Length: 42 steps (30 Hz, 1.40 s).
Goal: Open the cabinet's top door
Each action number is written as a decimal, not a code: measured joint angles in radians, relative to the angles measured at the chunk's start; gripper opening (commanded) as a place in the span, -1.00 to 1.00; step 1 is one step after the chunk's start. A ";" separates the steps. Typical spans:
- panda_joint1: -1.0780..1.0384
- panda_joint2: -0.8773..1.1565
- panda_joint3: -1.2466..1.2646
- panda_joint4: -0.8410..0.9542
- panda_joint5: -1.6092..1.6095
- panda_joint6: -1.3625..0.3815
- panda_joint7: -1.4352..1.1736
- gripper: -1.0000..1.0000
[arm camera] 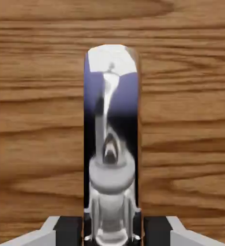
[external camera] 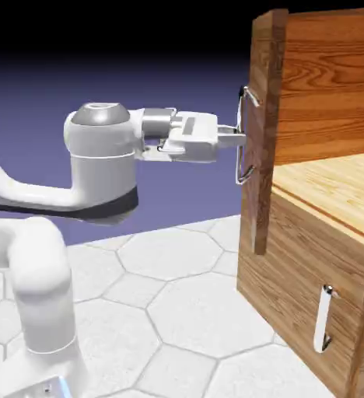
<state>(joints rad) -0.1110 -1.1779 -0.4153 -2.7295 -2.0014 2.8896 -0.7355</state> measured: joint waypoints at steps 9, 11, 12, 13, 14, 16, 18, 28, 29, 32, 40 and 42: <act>-0.149 -0.206 0.200 -0.158 0.391 -0.094 -0.233 -1.00; -0.148 -0.262 0.245 -0.187 0.478 -0.145 -0.286 -1.00; -0.143 -0.290 0.270 -0.201 0.521 -0.175 -0.310 -1.00; -0.137 -0.319 0.297 -0.213 0.565 -0.207 -0.332 -1.00; -0.129 -0.348 0.327 -0.225 0.608 -0.243 -0.352 -1.00; -0.107 -0.403 0.395 -0.243 0.695 -0.320 -0.387 -1.00; -0.084 -0.449 0.467 -0.253 0.775 -0.397 -0.411 -1.00; 0.004 -0.536 0.829 -0.209 1.089 -0.738 -0.445 -1.00; 0.007 -0.535 0.866 -0.197 1.117 -0.771 -0.444 -1.00; 0.005 -0.523 0.975 -0.149 1.200 -0.874 -0.441 -1.00; -0.120 -0.448 1.253 0.088 1.408 -1.187 -0.431 -1.00; -0.173 -0.431 1.304 0.161 1.444 -1.261 -0.433 -1.00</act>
<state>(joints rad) -0.2842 -1.6086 0.8888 -2.5690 -0.5575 1.6289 -1.1683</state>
